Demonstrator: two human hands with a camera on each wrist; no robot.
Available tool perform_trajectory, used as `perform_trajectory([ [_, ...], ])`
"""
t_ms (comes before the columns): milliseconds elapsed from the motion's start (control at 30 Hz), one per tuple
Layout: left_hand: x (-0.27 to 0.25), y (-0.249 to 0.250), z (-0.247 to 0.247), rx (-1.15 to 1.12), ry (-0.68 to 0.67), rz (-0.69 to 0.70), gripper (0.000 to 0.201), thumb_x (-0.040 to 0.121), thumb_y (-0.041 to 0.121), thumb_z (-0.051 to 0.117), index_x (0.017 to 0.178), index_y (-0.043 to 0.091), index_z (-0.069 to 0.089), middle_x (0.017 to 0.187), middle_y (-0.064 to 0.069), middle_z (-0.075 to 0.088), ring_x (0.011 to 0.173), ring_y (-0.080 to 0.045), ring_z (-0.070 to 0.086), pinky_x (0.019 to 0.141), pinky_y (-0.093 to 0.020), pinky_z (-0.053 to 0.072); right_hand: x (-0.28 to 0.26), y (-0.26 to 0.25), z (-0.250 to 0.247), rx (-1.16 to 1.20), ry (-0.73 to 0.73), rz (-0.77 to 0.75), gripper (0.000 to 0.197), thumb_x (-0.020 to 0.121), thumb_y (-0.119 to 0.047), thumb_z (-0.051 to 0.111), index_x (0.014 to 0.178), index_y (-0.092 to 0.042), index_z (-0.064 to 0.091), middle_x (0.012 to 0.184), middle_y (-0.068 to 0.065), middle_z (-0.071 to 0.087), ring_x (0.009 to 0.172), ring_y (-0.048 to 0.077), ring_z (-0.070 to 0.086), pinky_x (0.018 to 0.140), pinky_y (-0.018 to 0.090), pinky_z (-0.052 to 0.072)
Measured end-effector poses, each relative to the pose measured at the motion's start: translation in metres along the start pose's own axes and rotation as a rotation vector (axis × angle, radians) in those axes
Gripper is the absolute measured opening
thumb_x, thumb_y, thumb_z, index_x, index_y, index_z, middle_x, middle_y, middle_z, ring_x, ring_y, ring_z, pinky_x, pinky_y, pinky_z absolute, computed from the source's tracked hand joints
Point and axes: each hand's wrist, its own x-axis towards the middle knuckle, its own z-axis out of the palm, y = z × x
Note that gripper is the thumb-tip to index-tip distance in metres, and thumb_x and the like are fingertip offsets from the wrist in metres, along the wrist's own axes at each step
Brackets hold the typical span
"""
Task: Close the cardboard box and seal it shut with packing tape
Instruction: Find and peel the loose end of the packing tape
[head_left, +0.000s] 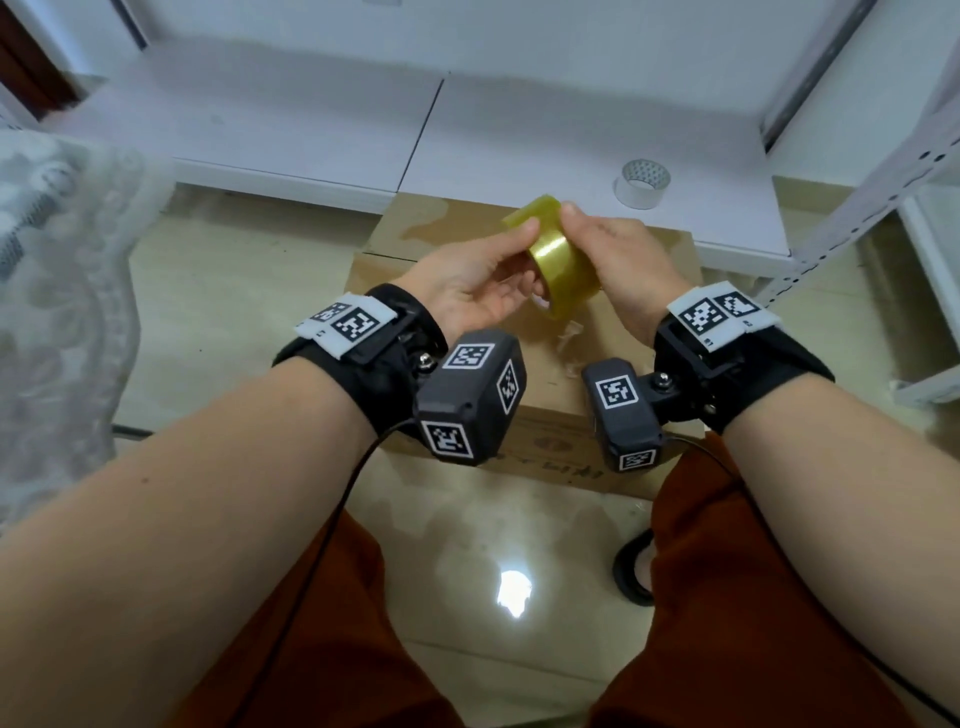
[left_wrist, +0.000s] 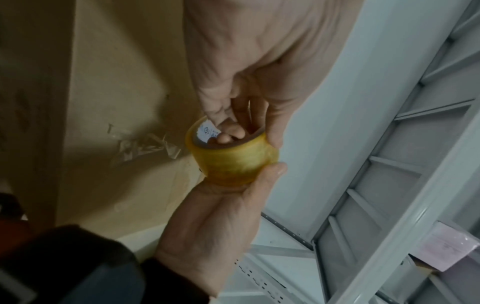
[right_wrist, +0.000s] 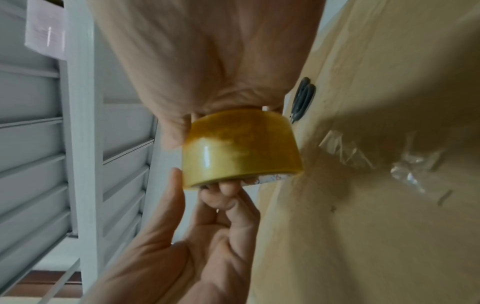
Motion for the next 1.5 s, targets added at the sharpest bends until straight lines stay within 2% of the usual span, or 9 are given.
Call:
perform_trajectory([
  [167, 0.0, 0.001, 0.003, -0.023, -0.061, 0.049, 0.042, 0.093, 0.005, 0.058, 0.132, -0.005, 0.05, 0.111, -0.019, 0.057, 0.077, -0.019, 0.059, 0.057, -0.022, 0.055, 0.001, -0.003, -0.001, 0.089, -0.051, 0.009, 0.036, 0.096, -0.037, 0.053, 0.088, -0.005, 0.066, 0.063, 0.007, 0.068, 0.052, 0.016, 0.063, 0.056, 0.028, 0.055],
  [333, 0.0, 0.004, 0.0, 0.021, -0.034, -0.026, 0.041, 0.091, 0.038, 0.062, 0.102, -0.001, 0.066, 0.084, -0.012, 0.067, 0.072, -0.018, 0.062, 0.063, -0.023, 0.056, 0.002, -0.002, -0.005, 0.11, -0.161, -0.008, 0.021, 0.09, -0.027, 0.063, 0.088, -0.006, 0.066, 0.067, 0.006, 0.069, 0.058, 0.016, 0.065, 0.064, 0.027, 0.054],
  [433, -0.001, 0.006, -0.002, -0.008, -0.024, -0.022, 0.019, 0.088, 0.018, 0.068, 0.097, 0.002, 0.064, 0.089, -0.011, 0.066, 0.074, -0.017, 0.062, 0.057, -0.021, 0.057, 0.003, 0.001, -0.009, 0.109, -0.228, 0.003, 0.018, 0.083, -0.018, 0.07, 0.096, -0.007, 0.064, 0.08, 0.006, 0.069, 0.071, 0.016, 0.065, 0.07, 0.025, 0.053],
  [567, -0.003, 0.01, -0.002, 0.052, -0.063, 0.063, 0.02, 0.086, 0.0, 0.065, 0.106, -0.004, 0.06, 0.095, -0.018, 0.068, 0.08, -0.022, 0.068, 0.07, -0.027, 0.06, 0.006, 0.001, -0.017, 0.089, -0.211, -0.032, 0.034, 0.067, -0.018, 0.079, 0.094, -0.006, 0.062, 0.086, 0.007, 0.068, 0.078, 0.018, 0.066, 0.076, 0.029, 0.055],
  [733, -0.003, 0.009, -0.002, 0.256, -0.124, 0.188, 0.003, 0.088, -0.004, 0.06, 0.087, -0.002, 0.058, 0.094, -0.015, 0.065, 0.082, -0.019, 0.068, 0.075, -0.027, 0.06, 0.004, -0.001, -0.019, 0.069, -0.181, -0.022, 0.055, 0.057, -0.022, 0.081, 0.102, 0.003, 0.061, 0.088, 0.009, 0.066, 0.082, 0.021, 0.064, 0.084, 0.037, 0.054],
  [900, -0.007, 0.007, 0.001, 0.504, -0.183, 0.242, 0.025, 0.089, -0.004, 0.059, 0.114, -0.006, 0.062, 0.105, -0.017, 0.068, 0.086, -0.019, 0.068, 0.075, -0.023, 0.059, 0.005, -0.006, -0.015, 0.202, -0.09, 0.064, 0.066, 0.07, -0.056, 0.074, 0.109, -0.004, 0.062, 0.108, 0.014, 0.066, 0.096, 0.024, 0.063, 0.087, 0.04, 0.051],
  [1033, -0.008, -0.005, 0.007, 0.521, -0.15, 0.298, 0.024, 0.087, 0.003, 0.065, 0.109, -0.007, 0.064, 0.105, -0.02, 0.066, 0.087, -0.022, 0.064, 0.079, -0.025, 0.056, 0.002, -0.007, -0.009, 0.255, -0.045, 0.085, 0.032, 0.097, -0.031, 0.051, 0.106, -0.004, 0.065, 0.109, 0.02, 0.066, 0.098, 0.032, 0.064, 0.086, 0.047, 0.053],
  [1200, -0.003, -0.008, 0.009, 0.565, -0.041, 0.402, 0.017, 0.086, 0.005, 0.068, 0.102, -0.001, 0.069, 0.102, -0.021, 0.071, 0.095, -0.034, 0.069, 0.086, -0.038, 0.057, -0.002, -0.009, 0.0, 0.308, -0.031, 0.076, 0.042, 0.095, -0.032, 0.053, 0.114, 0.005, 0.061, 0.119, 0.031, 0.059, 0.101, 0.038, 0.06, 0.094, 0.062, 0.045],
  [1500, -0.005, -0.001, 0.007, 0.652, -0.173, 0.479, 0.026, 0.094, -0.001, 0.053, 0.117, -0.002, 0.063, 0.112, -0.02, 0.069, 0.104, -0.03, 0.067, 0.094, -0.037, 0.054, 0.002, -0.009, 0.002, 0.412, 0.037, 0.045, 0.031, 0.095, -0.028, 0.053, 0.107, -0.003, 0.065, 0.118, 0.029, 0.06, 0.11, 0.041, 0.059, 0.099, 0.061, 0.042],
])
